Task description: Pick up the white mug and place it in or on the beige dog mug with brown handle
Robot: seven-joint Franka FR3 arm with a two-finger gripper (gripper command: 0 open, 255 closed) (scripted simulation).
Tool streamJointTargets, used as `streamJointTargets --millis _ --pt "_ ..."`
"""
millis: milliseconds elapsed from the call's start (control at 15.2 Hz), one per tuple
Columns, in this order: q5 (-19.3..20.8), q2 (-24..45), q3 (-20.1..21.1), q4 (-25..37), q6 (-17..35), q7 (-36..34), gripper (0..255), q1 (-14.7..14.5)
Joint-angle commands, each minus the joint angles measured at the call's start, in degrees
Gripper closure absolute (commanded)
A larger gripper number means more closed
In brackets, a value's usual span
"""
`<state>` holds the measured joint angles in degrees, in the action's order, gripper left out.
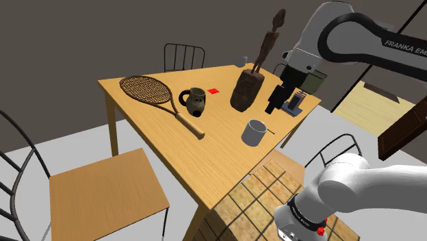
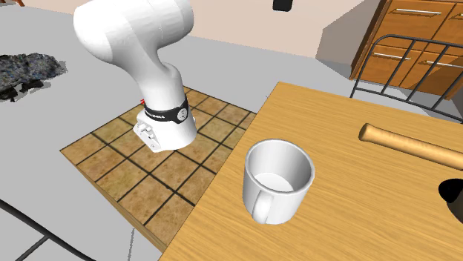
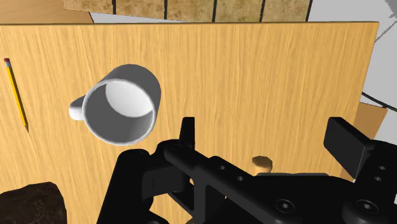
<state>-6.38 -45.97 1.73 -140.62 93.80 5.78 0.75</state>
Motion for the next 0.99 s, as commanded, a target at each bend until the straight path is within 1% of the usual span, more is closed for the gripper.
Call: streamJointTargets --millis 0,462,924 --pt "0.00 0.00 0.00 0.00 0.00 0.00 0 0.00" --pt "3.29 5.05 -1.49 -8.44 14.89 2.33 0 2.62" --pt "6.67 15.02 -3.37 -13.08 31.16 4.00 0 5.64"
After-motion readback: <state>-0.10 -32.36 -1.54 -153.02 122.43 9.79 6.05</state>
